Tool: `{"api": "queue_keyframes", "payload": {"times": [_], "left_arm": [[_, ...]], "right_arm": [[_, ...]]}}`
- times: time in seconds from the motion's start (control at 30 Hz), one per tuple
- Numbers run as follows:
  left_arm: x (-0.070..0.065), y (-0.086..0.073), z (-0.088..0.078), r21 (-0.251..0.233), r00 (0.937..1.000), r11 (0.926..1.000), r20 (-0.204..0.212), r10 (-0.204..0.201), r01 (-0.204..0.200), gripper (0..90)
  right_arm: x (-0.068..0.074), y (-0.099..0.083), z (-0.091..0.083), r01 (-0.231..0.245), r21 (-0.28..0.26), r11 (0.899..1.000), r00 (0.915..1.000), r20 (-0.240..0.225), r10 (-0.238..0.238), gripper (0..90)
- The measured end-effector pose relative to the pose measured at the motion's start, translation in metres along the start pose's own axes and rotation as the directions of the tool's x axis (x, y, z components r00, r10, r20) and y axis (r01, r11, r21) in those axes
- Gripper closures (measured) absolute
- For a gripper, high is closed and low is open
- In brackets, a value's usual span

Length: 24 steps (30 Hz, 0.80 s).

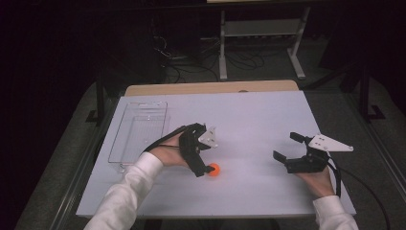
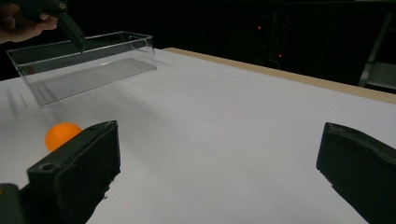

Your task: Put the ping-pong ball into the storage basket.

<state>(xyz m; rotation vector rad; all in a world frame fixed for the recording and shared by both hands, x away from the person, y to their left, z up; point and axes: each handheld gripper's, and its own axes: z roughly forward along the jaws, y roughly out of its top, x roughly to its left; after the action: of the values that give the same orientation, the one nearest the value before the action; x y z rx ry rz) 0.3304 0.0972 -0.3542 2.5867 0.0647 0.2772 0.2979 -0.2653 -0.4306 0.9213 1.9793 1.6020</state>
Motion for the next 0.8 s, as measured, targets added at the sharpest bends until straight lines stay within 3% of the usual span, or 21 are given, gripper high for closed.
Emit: {"api": "queue_keyframes", "payload": {"times": [0.5,0.8], "left_arm": [[0.001,0.003,0.012,0.031,0.9995,0.9995,0.030,0.007,-0.008,0.0],[-0.002,0.004,0.026,0.072,0.9982,0.9969,0.052,0.028,-0.032,0.0]], "right_arm": [[0.000,0.000,0.000,0.002,0.002,1.000,1.0000,-0.002,-0.002,0.0],[0.000,0.000,-0.001,0.001,-0.001,1.000,1.0000,0.001,-0.001,0.0]]}}
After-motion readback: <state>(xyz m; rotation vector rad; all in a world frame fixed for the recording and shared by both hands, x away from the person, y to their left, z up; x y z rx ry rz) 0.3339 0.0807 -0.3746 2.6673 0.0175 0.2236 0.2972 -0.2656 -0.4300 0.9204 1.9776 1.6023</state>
